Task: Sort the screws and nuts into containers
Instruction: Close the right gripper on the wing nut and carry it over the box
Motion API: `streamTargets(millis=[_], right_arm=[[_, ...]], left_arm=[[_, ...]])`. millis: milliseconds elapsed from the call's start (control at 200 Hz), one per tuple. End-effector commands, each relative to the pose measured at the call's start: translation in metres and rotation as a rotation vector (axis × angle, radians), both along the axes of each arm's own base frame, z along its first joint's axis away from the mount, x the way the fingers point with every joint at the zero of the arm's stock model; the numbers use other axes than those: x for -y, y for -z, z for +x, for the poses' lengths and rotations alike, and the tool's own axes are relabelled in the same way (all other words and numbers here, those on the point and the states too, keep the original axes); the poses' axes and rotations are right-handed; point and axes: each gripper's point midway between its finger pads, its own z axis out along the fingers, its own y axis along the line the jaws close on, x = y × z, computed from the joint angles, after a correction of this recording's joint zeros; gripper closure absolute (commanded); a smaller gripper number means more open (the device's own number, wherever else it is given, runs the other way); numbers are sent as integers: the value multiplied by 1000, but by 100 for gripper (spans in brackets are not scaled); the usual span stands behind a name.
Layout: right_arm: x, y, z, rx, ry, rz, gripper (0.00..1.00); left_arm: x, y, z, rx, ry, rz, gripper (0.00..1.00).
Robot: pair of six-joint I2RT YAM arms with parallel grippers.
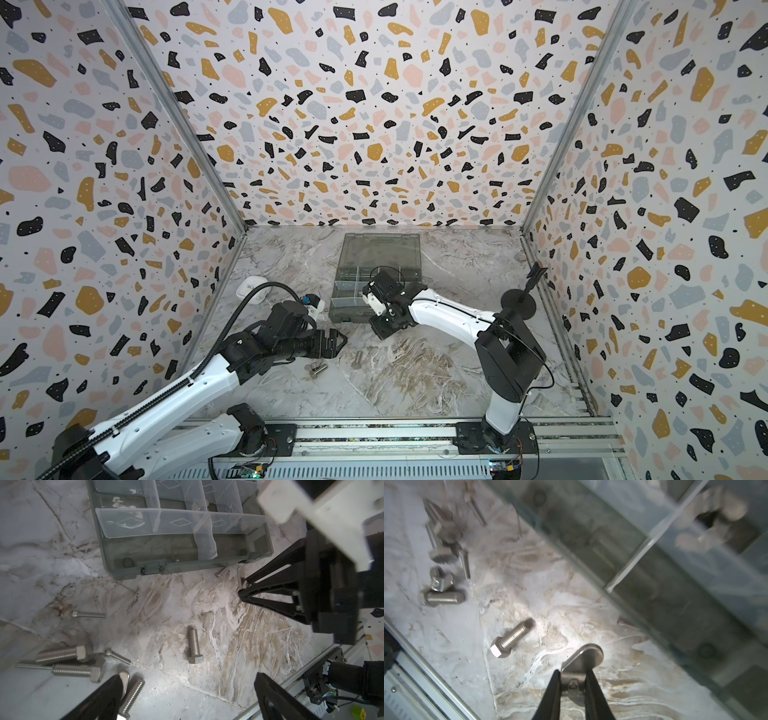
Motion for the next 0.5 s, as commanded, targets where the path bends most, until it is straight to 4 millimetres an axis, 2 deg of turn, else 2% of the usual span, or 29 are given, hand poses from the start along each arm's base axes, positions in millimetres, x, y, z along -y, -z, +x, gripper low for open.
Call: streamTargets(millis=[0,75,270,380,496], right_arm=[[13,-31,27,48,28,-2,83],[18,-37,48,57,57,0,83],[26,-39,97,45,130,19,83],[24,-35,114,32,153,34,83],[20,-25,124,16,155,30,83]], left_arm=[[11,-16,27,80,4,20,0],[20,-20,39,88,21,36,0],[37,-28,63,109,81,85,0],[43,-29,71,117,106,109,0],[48,-32,78,127,124,120,0]])
